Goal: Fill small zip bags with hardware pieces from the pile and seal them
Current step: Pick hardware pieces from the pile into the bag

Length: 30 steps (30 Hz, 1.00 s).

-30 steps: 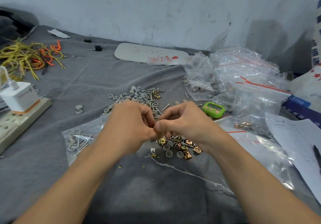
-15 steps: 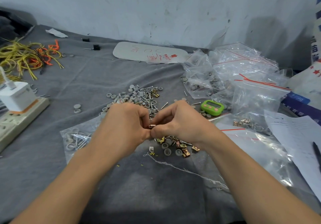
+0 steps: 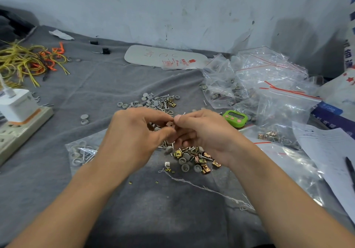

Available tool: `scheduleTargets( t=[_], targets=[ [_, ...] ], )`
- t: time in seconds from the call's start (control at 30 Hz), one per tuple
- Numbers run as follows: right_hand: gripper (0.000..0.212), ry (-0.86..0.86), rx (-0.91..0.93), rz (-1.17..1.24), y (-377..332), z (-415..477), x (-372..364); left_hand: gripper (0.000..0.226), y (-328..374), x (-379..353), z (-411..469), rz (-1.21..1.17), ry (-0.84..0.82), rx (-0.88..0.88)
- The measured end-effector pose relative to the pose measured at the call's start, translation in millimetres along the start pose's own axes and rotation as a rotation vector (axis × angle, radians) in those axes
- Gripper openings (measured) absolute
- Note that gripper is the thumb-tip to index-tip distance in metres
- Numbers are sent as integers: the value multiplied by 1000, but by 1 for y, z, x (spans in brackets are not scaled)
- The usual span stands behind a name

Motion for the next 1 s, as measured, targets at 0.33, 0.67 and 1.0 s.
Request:
scheduleTargets(
  t=[0.33,0.67,1.0],
  targets=[
    [14,216,110,-107,0,2,13,7,-16,-12,4,28,-69,72],
    [9,325,12,-474,9,9,25,6,-28,-15,11,86,-67,170],
    [27,157,-93,-1297,22,12,17,21,-36,-3,8,593,-183,255]
  ],
)
Point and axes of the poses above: each hand's wrist, its own z-axis towards the middle knuckle, its own x-axis out of the back of the hand, y = z × x, the point moved 6 cm from there along z, towards the middle knuckle, and after that the axes turned 8 degrees about -z, right-handed, at the moved point
